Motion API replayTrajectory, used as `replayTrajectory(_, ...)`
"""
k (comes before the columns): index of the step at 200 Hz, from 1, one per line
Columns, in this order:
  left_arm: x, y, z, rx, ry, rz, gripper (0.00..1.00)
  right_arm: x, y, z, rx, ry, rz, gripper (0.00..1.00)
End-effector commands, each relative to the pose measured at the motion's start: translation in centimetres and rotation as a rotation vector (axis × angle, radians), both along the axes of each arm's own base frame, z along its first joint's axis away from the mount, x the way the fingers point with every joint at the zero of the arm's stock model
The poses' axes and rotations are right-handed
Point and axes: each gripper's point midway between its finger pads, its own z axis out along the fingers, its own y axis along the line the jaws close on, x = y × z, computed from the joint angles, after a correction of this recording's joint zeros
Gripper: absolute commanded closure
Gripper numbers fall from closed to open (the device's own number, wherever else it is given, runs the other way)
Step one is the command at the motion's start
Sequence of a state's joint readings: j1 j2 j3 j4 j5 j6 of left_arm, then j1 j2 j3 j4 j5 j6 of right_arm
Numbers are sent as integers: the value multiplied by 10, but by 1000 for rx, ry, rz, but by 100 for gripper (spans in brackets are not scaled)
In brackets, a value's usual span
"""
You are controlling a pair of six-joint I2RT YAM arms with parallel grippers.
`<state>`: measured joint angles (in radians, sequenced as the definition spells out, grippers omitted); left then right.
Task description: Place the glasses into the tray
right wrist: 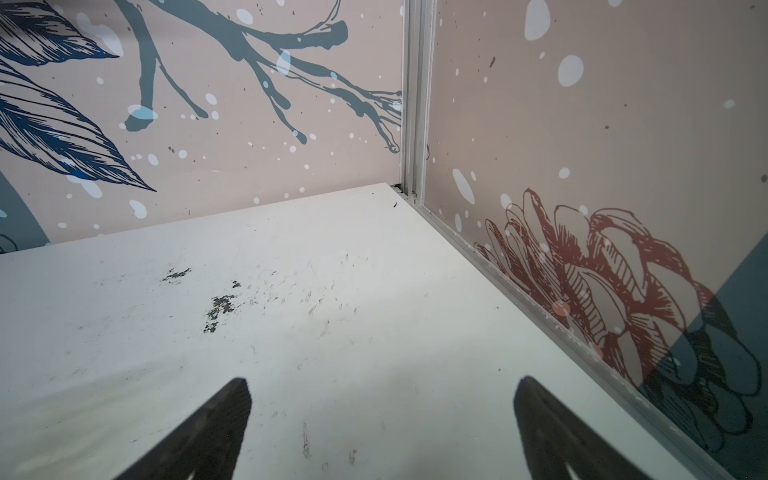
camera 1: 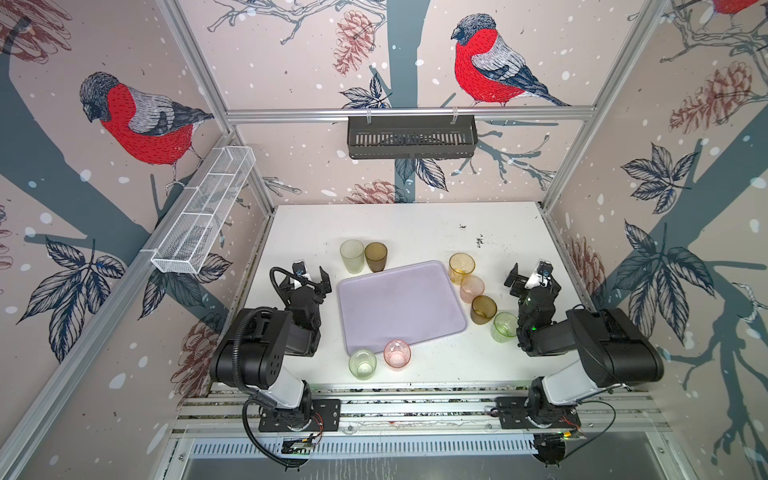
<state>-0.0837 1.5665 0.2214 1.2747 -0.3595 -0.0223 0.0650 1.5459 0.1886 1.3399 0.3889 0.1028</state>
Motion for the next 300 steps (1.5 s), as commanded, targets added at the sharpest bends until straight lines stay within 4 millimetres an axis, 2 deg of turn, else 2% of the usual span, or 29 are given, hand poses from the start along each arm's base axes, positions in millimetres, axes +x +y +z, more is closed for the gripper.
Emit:
replayTrajectory(1, 2, -1, 18, -2, -75, -5, 0, 1, 0, 4, 3, -17, -5, 0)
replayTrajectory(184, 2, -1, 17, -2, -74, -5, 1, -2, 0, 7, 0, -31, -6, 0)
replayTrajectory(202, 3, 0, 19, -4, -72, -1, 1, -2, -4, 10, 0, -31, -36, 0)
replayTrajectory(240, 6, 1, 22, -4, -58, 10, 0, -4, 1, 15, -10, -41, -12, 0)
replayTrajectory(264, 15, 1, 27, 1, -10, 15, 1, -5, -2, 21, -14, -34, -49, 0)
replayTrajectory(300, 10, 6, 31, -13, 66, 53, 1, -16, 1, 33, 2, -54, -34, 0)
